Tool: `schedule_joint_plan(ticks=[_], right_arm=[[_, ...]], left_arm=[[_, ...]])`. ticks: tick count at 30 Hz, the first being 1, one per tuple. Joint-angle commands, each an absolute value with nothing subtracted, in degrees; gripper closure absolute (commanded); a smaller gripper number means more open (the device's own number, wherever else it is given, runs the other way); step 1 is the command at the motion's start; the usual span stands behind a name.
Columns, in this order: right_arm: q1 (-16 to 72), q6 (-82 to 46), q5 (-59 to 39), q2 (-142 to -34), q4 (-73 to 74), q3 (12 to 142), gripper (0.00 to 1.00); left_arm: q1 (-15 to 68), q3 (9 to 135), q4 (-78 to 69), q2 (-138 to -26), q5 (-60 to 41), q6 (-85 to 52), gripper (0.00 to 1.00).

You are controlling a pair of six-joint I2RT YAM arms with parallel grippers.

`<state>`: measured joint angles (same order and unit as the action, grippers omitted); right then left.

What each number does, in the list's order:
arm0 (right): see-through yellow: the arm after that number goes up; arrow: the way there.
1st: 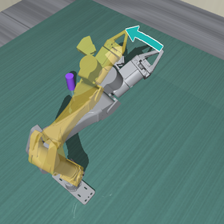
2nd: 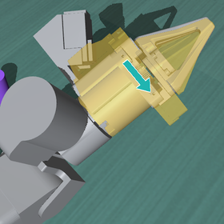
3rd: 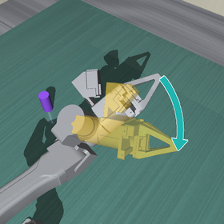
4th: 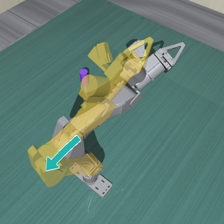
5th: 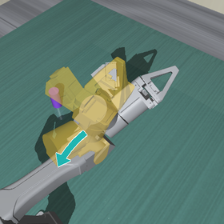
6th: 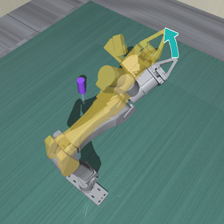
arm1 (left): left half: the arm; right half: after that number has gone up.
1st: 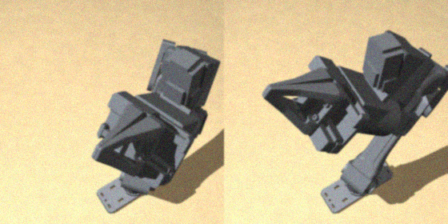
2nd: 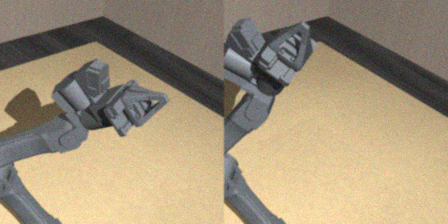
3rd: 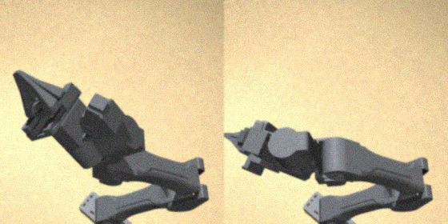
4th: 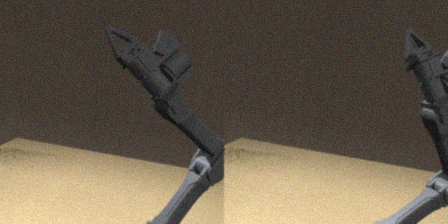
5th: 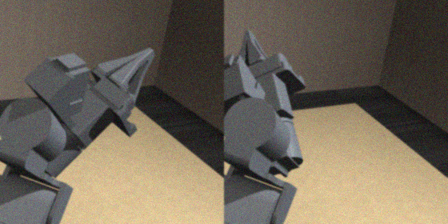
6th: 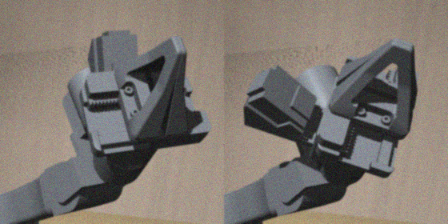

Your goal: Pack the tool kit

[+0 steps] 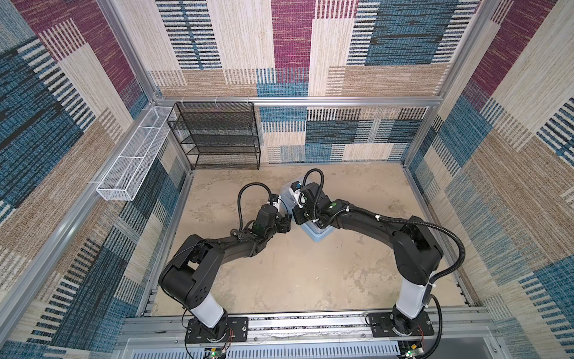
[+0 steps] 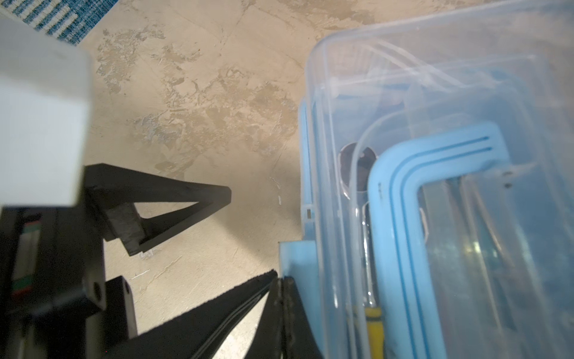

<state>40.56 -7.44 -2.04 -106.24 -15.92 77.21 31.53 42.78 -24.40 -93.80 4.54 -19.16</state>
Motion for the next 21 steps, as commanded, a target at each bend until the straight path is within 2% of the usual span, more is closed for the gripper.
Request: schedule_joint_plan(ticks=[1, 21], right_arm=[[40.25, -7.33, 5.41, -106.86, -22.54, 76.73, 0.93], [40.82, -8.94, 8.13, -106.89, -23.27, 77.67, 0.88]], left_arm=[[31.46, 42.93, -24.76, -94.06, 4.98, -19.55, 0.29], [31.46, 42.74, -24.47, -93.64, 4.97, -20.28, 0.29]])
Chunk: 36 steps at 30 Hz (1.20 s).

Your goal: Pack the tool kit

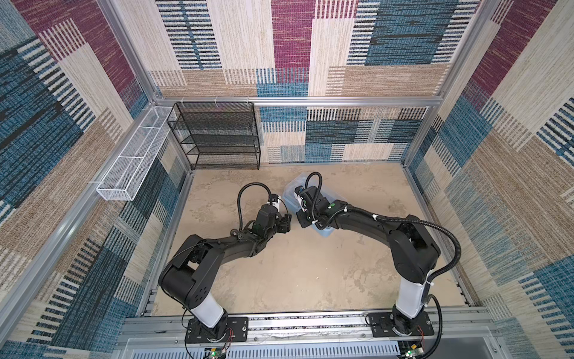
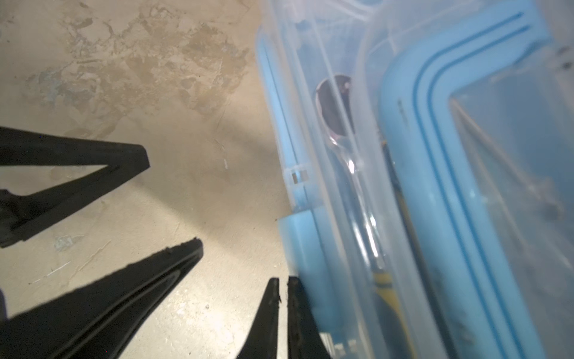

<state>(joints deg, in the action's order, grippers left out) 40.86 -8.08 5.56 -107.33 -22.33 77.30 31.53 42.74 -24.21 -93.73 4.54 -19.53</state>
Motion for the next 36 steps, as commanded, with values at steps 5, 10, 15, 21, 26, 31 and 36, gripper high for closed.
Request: schedule_joint_plan(ticks=[5, 10, 15, 21, 26, 31, 36], right_arm=[[40.86, -9.03, 8.62, -107.49, -23.73, 78.78, 0.88], [40.87, -9.75, 8.19, -106.55, -23.14, 78.99, 0.85], [40.87, -10.62, 6.96, -104.65, -22.21, 79.09, 0.80], [40.87, -10.30, 6.86, -102.16, -21.45, 80.15, 0.70], [39.81, -8.22, 9.96, -100.50, -20.50, 80.52, 0.62], [35.31, -4.99, 8.88, -98.26, -17.12, 79.01, 0.50], [29.68, 2.10, 10.18, -97.20, -12.50, 75.74, 0.24]], left_arm=[[31.41, 43.61, -24.58, -94.34, 3.23, -21.04, 0.31], [31.54, 43.96, -25.04, -95.19, 1.66, -21.98, 0.34], [31.72, 44.59, -25.41, -96.05, -0.38, -22.72, 0.35], [32.08, 45.97, -25.40, -98.11, -2.77, -23.56, 0.41], [32.51, 47.25, -25.47, -99.16, -3.58, -23.96, 0.46], [32.68, 48.60, -25.44, -100.73, -4.52, -24.23, 0.51], [32.77, 49.09, -25.32, -101.78, -5.10, -24.51, 0.56]])
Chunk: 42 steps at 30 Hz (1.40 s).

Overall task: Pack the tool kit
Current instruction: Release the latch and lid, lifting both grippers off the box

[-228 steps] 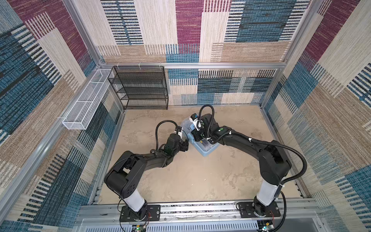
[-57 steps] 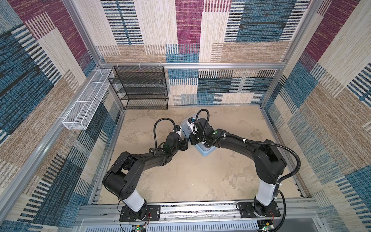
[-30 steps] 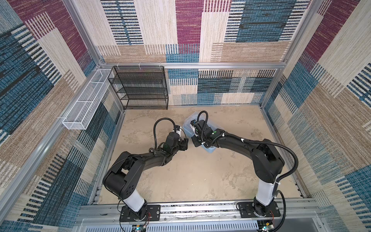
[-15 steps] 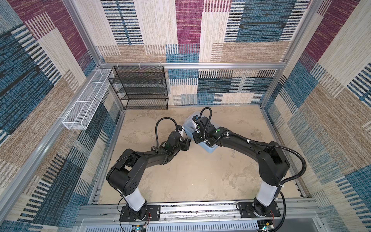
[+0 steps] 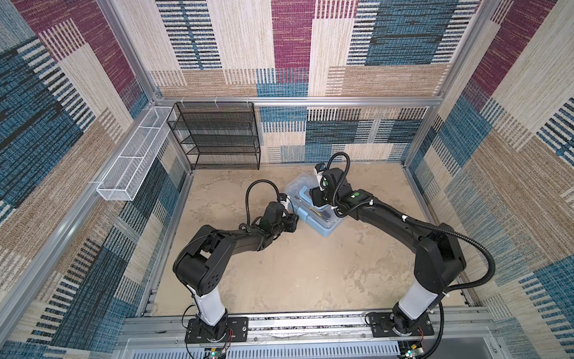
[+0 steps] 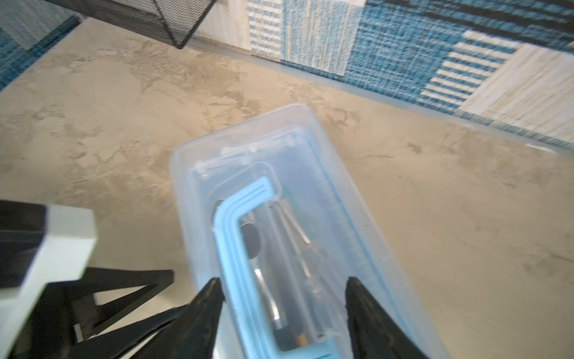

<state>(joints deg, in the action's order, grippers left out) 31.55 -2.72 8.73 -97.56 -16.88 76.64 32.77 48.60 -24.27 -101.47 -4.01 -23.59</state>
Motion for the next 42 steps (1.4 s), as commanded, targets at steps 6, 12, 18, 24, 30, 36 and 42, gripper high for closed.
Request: schedule_joint_plan(ticks=[6, 12, 18, 24, 30, 36, 42], right_arm=[[23.66, 4.60, 4.48, -98.70, -10.24, 74.37, 0.11], [21.83, 7.76, -2.96, -99.93, -7.75, 71.91, 0.00], [18.67, 7.44, -10.65, -100.19, -4.07, 68.77, 0.00], [17.39, 7.21, -16.17, -99.76, -2.24, 66.76, 0.00], [16.94, 6.42, -18.73, -100.95, -2.25, 66.21, 0.01], [16.79, 6.41, -19.08, -101.36, -2.12, 65.54, 0.01], [16.75, 5.94, -19.99, -102.47, -2.64, 64.99, 0.04]], left_arm=[[32.79, 49.54, -24.96, -102.41, -5.22, -24.83, 0.63], [32.83, 50.01, -24.96, -102.94, -5.58, -25.24, 0.65], [32.80, 49.77, -24.83, -102.84, -5.33, -25.32, 0.65], [32.87, 50.10, -24.42, -102.67, -5.20, -25.08, 0.65], [32.87, 50.10, -24.21, -102.74, -5.11, -25.00, 0.65], [32.87, 50.18, -24.17, -102.65, -4.82, -24.96, 0.66], [32.83, 50.91, -24.17, -103.26, -4.93, -25.12, 0.67]])
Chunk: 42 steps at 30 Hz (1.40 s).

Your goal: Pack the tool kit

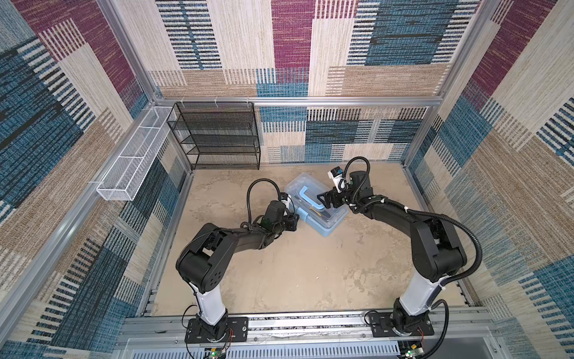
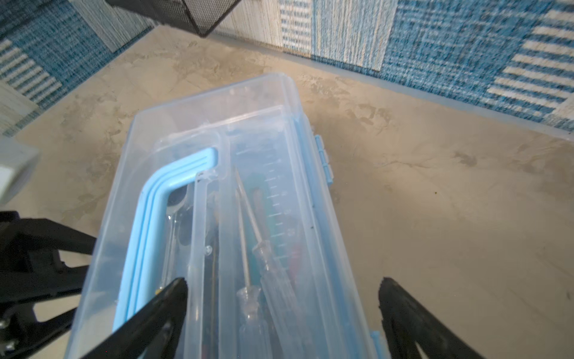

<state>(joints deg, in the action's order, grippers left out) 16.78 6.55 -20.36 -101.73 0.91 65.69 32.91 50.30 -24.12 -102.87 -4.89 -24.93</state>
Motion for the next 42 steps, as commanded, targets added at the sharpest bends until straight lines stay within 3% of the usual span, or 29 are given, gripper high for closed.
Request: schedule_joint_plan(ticks=[1, 17, 42], right_arm=[[16.71, 5.81, -20.29, -102.63, -2.70, 64.72, 0.05], [16.70, 4.95, -21.49, -104.40, -3.95, 61.20, 0.17], [17.20, 8.21, -21.71, -105.16, -6.68, 58.62, 0.25]], left_arm=[[32.86, 51.04, -24.25, -103.49, -4.88, -25.13, 0.66], [32.86, 53.65, -24.03, -105.94, -5.19, -25.88, 0.67], [32.87, 59.03, -24.24, -109.95, -5.89, -26.45, 0.67]])
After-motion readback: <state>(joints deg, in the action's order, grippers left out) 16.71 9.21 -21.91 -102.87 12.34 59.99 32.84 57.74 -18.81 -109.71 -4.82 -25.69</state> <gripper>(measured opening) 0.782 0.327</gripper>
